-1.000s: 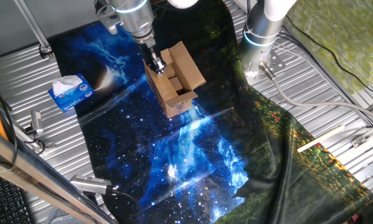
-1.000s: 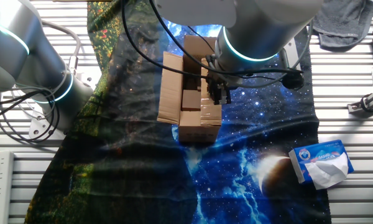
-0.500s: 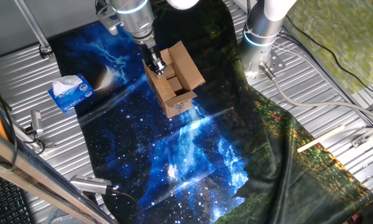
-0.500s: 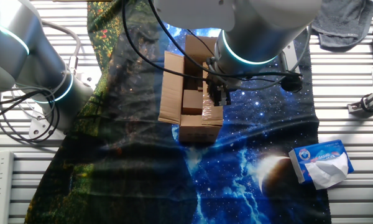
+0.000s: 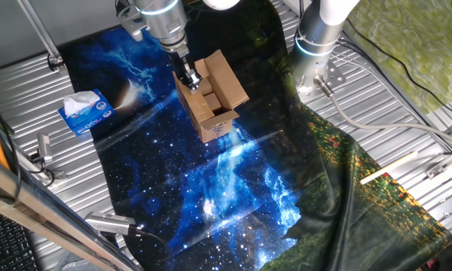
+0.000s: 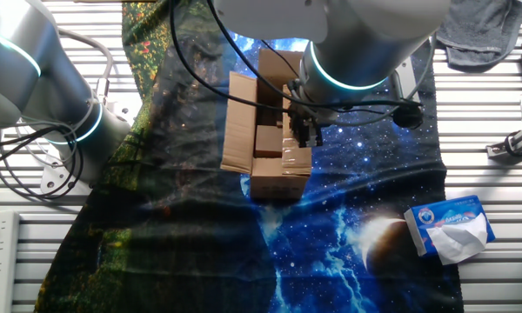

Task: Cover the box

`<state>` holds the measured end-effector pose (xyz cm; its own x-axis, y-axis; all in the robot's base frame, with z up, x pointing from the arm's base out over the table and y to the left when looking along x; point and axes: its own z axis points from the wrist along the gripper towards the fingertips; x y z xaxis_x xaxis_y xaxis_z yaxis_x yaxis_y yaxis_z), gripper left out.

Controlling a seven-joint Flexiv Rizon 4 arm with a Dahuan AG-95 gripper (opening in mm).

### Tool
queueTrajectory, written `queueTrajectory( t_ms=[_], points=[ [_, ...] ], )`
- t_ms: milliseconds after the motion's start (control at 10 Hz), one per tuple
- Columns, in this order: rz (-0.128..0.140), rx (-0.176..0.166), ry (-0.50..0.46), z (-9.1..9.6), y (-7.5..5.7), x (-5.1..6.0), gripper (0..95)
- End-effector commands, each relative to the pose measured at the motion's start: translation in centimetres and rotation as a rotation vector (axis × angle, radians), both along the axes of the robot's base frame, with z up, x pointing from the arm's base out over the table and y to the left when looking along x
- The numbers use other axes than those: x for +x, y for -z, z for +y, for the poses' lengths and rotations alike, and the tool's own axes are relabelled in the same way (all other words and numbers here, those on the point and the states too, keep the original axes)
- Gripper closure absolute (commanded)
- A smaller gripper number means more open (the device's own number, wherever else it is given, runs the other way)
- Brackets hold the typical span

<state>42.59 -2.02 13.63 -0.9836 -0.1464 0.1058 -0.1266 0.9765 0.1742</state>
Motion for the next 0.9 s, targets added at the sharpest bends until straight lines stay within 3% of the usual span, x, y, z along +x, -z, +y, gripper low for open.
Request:
queueTrajectory(
  t_ms=[100, 500, 900],
  points=[
    [0.002, -0.001, 0.002, 0.0, 0.2, 0.2, 95.0],
    [0.001, 0.001, -0.001, 0.0, 0.0, 0.1, 95.0],
    [0.0, -0.005, -0.01, 0.2, -1.3, -0.2, 95.0]
  ],
)
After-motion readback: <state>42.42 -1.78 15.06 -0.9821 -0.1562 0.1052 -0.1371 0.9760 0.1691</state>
